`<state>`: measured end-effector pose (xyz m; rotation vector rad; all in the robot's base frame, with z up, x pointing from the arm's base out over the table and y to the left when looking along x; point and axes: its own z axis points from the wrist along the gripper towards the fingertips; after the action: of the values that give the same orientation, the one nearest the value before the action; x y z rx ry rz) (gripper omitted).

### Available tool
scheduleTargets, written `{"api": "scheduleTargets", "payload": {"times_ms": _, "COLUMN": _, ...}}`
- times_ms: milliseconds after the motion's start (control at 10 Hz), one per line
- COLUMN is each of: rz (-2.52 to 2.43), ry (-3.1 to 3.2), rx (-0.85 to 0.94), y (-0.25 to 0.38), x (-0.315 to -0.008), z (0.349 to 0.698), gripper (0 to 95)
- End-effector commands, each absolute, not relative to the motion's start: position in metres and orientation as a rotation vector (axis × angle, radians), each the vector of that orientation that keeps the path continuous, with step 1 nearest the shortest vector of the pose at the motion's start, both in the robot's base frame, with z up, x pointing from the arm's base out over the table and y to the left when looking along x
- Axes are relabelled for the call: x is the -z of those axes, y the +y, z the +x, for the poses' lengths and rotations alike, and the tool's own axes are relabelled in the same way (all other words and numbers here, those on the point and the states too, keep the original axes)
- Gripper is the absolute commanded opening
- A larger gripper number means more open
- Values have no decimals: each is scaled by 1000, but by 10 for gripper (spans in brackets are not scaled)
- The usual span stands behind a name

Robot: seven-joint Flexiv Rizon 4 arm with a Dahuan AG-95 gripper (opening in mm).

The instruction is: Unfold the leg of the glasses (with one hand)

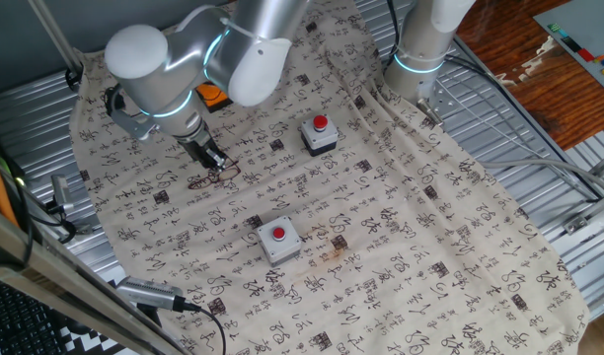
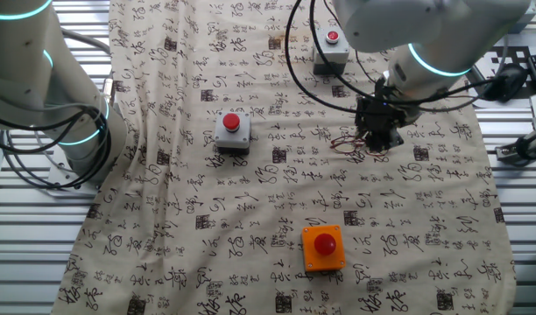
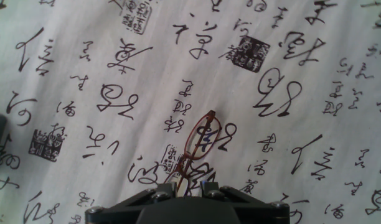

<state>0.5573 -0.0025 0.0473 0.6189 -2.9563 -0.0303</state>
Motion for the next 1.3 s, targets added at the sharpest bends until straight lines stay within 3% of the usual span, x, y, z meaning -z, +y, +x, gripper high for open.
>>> {"api": "scheduleTargets", "payload": {"times_ms": 100, "rz": 614, "ry": -2938, "rx": 46, "y": -2, "x": -48, "z": 557, "gripper": 190}}
{"api": "scheduleTargets", "payload": {"times_ms": 1300, "rz": 623, "ry": -2922, "rx": 0, "y": 13, "x": -31, "z": 558, "gripper": 190}}
